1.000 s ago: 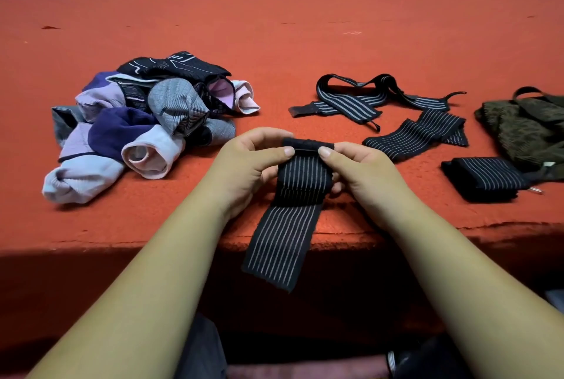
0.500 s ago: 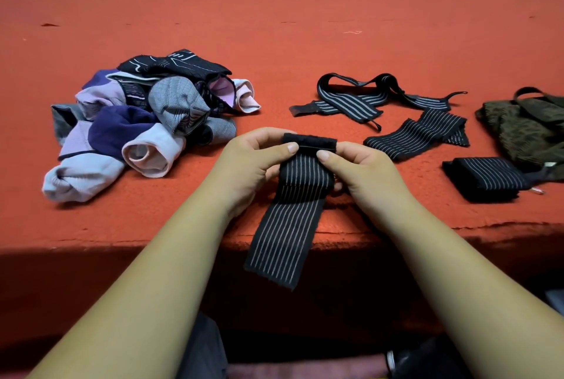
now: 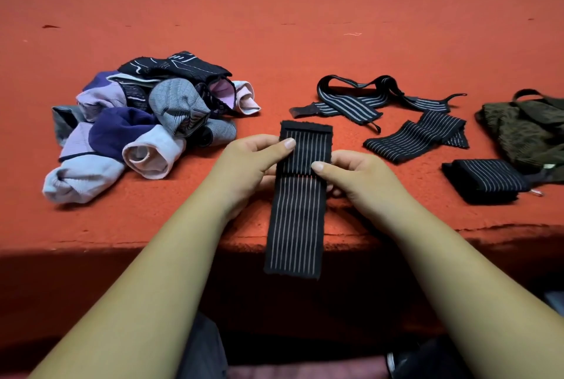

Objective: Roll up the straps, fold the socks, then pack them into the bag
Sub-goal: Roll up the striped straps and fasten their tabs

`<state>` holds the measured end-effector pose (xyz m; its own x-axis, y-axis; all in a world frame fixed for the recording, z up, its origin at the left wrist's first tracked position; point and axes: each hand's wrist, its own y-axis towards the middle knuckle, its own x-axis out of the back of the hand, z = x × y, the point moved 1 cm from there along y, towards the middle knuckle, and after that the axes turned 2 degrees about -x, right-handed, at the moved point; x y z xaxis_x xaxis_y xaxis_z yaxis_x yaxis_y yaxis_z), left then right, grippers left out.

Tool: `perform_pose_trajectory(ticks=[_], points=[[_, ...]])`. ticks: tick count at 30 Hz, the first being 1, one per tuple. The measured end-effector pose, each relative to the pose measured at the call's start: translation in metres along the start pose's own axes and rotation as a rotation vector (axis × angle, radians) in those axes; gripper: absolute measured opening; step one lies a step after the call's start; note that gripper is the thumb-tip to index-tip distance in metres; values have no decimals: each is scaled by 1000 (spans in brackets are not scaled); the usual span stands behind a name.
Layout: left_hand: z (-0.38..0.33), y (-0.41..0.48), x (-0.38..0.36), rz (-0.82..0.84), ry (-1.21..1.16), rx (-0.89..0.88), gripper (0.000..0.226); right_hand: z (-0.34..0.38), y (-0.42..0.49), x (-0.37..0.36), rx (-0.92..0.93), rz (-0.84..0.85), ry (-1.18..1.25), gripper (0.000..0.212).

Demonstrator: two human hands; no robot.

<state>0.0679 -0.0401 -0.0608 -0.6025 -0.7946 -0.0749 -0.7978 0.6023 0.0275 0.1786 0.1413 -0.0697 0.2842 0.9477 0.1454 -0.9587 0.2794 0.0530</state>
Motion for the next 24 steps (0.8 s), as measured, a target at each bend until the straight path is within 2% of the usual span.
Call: perform_pose_trajectory(ticks=[5, 10, 17, 24], points=[[2, -2, 0, 33, 100, 15, 22, -3, 4, 0, -4, -54, 0, 13], [5, -1, 1, 23, 134, -13, 23, 2, -2, 0, -9, -59, -44, 35], [5, -2, -5, 73, 149, -53, 28, 3, -5, 3, 49, 11, -51, 31], [7, 0, -3, 27, 95, -129, 26, 2, -3, 3, 49, -41, -67, 29]])
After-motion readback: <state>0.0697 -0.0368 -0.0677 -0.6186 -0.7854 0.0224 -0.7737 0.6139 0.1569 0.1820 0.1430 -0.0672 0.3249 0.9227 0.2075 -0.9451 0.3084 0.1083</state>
